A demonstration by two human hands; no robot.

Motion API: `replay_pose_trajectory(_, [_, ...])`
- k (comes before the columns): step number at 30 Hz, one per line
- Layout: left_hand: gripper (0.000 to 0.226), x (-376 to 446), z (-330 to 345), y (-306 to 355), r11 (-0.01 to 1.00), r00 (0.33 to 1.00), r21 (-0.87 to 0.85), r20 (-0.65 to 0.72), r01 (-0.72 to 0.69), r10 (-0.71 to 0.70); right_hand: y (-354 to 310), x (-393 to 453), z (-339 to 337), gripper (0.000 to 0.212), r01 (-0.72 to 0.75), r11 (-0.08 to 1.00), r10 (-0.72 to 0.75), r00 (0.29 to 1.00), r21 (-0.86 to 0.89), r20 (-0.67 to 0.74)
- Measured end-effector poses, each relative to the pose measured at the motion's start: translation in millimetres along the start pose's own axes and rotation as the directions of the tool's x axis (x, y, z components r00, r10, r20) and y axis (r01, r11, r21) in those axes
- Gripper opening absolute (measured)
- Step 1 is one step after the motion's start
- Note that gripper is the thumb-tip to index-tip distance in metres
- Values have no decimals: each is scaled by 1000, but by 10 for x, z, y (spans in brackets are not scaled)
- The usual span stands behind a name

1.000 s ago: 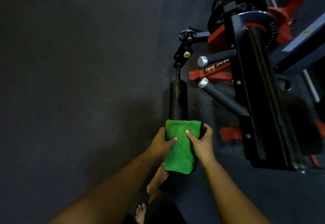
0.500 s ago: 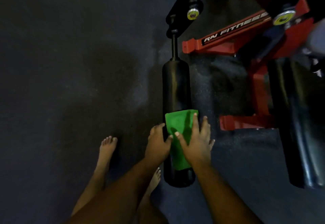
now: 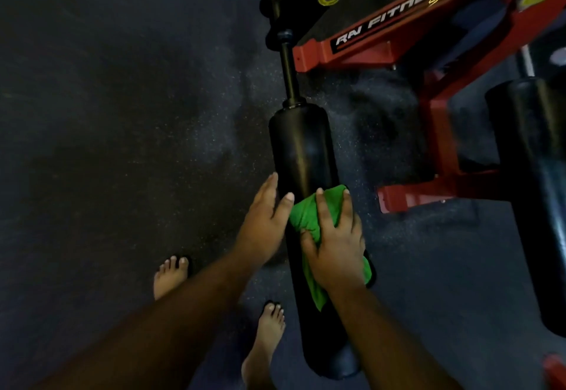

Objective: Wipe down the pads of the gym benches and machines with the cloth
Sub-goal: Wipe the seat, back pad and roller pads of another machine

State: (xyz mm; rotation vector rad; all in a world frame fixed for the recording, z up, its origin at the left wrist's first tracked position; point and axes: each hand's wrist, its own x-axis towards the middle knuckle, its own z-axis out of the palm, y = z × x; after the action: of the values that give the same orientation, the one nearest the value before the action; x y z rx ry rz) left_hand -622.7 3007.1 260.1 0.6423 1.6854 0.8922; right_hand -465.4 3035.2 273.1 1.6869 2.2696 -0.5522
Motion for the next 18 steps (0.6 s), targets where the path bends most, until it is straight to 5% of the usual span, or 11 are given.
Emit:
replay_pose_trajectory(6, [63, 45, -18, -110, 999, 994, 35, 110, 22, -26, 243, -520, 125, 100, -58, 997, 63, 992, -48, 112])
replay_pose_trajectory(10, [63, 18, -2, -216, 999, 988, 5, 147, 39, -39, 216, -576, 167, 82, -83, 997, 83, 996, 2, 37])
replay_pose_trajectory(15, [58, 283, -45, -39, 996, 997, -84, 67, 43, -37, -248, 518, -140, 71, -34, 999, 38, 992, 37, -121])
replay_pose_trajectory(18, [56, 492, -152, 149, 989, 1000, -145, 12, 30, -28, -626, 1367, -430, 70, 1, 996, 8, 995, 88, -102])
